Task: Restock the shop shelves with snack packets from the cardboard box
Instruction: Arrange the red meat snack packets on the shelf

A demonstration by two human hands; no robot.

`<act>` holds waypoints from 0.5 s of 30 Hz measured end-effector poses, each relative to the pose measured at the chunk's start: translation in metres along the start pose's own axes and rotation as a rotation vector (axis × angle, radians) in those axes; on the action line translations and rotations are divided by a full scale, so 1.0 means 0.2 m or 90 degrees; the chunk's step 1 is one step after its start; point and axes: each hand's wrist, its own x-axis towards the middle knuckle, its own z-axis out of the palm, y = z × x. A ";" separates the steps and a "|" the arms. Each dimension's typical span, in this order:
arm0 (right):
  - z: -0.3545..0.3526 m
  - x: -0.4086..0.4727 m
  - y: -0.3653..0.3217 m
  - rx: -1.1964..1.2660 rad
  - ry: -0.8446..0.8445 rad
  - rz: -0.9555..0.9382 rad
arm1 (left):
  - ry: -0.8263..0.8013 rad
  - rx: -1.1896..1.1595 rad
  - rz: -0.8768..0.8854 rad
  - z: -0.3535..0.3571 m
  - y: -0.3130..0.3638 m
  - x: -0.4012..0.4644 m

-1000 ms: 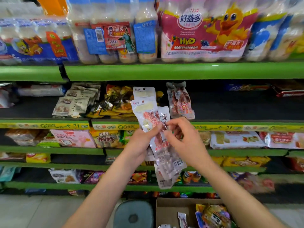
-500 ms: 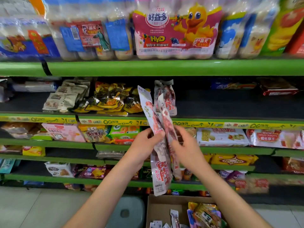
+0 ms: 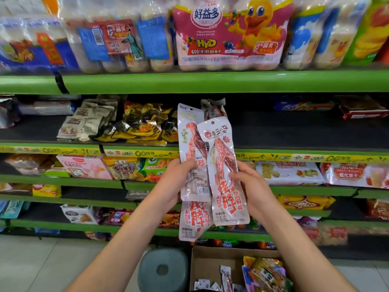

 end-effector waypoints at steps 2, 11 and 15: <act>0.01 0.01 0.00 0.009 0.001 0.004 | -0.009 -0.005 -0.001 0.00 0.00 0.00; 0.05 0.04 0.00 0.031 -0.004 -0.004 | -0.026 -0.038 0.001 -0.05 -0.01 0.02; 0.07 0.05 -0.01 0.031 0.003 -0.006 | -0.062 -0.019 0.026 -0.05 0.00 0.03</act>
